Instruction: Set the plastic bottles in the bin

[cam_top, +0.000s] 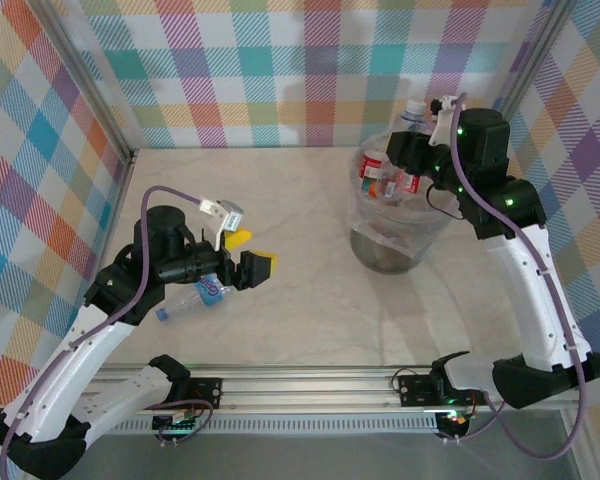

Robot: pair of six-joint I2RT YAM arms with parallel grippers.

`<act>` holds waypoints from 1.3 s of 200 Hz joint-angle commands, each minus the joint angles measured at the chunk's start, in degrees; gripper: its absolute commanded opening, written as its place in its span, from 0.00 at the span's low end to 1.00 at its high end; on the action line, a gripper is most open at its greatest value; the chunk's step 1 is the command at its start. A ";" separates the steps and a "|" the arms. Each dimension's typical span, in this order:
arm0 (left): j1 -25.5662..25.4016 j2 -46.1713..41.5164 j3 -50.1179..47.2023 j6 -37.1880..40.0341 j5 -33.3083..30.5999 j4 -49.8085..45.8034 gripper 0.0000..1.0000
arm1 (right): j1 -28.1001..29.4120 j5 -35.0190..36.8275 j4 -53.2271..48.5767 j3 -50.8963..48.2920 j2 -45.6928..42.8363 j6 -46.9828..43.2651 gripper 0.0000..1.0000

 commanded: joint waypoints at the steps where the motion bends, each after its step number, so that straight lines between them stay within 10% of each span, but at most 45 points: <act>1: -0.27 -1.28 -0.86 0.95 -2.02 -0.80 1.00 | -0.89 2.66 -4.67 2.98 3.64 -5.45 0.44; 260: -0.27 -0.32 -3.98 -1.87 -2.89 1.57 1.00 | -9.93 -6.22 -21.94 13.28 24.18 -3.13 0.49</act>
